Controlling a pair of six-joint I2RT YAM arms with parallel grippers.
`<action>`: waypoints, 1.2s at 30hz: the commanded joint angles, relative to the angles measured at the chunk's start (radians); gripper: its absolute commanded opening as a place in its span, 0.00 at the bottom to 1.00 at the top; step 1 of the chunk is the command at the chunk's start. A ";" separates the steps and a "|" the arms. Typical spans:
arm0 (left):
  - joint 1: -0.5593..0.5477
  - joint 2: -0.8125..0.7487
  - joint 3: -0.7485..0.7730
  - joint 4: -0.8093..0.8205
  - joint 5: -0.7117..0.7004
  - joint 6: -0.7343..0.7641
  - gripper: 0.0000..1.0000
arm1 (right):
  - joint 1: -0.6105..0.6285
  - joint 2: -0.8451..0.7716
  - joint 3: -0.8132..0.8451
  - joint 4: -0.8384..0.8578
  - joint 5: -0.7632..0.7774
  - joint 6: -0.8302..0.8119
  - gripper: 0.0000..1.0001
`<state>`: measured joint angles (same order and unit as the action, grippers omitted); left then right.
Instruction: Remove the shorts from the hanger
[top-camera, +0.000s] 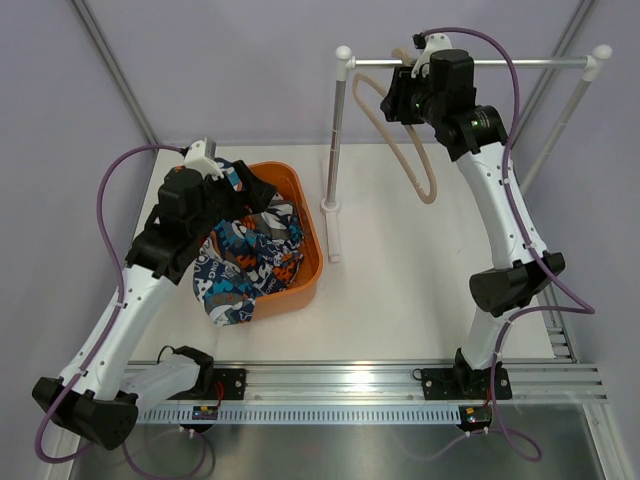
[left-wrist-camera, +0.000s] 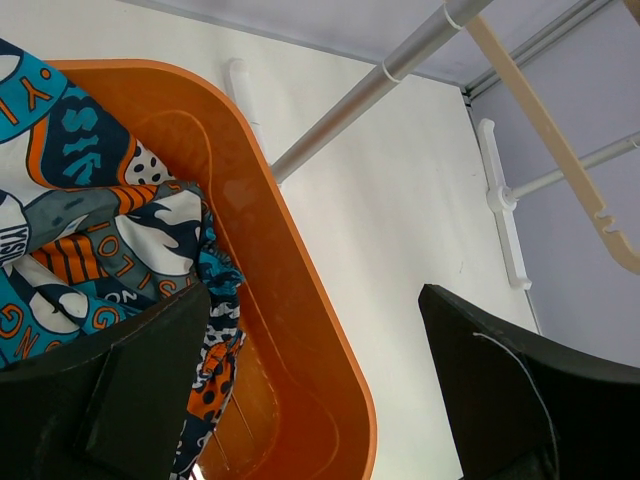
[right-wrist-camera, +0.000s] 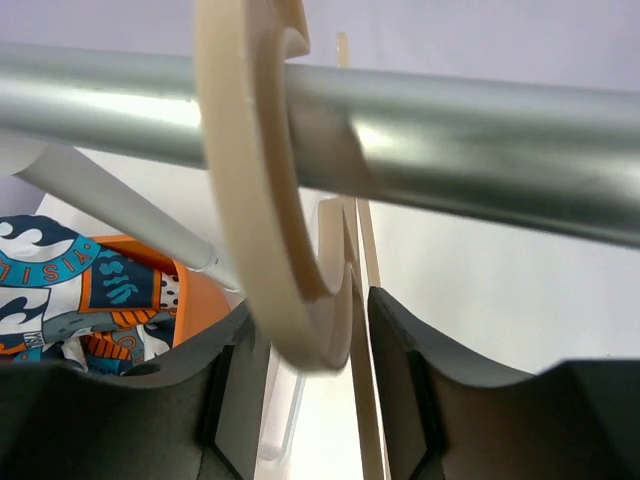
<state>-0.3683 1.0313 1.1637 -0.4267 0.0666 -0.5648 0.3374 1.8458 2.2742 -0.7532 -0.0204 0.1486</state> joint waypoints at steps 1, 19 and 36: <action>0.005 -0.030 0.030 0.011 -0.024 0.032 0.91 | -0.003 -0.079 -0.004 -0.001 -0.006 0.005 0.52; 0.005 -0.053 0.060 -0.040 -0.005 0.091 0.91 | -0.003 -0.532 -0.467 0.156 0.129 0.045 0.93; 0.005 -0.099 0.076 -0.087 0.004 0.109 0.92 | -0.003 -0.790 -0.831 0.242 0.077 0.114 0.99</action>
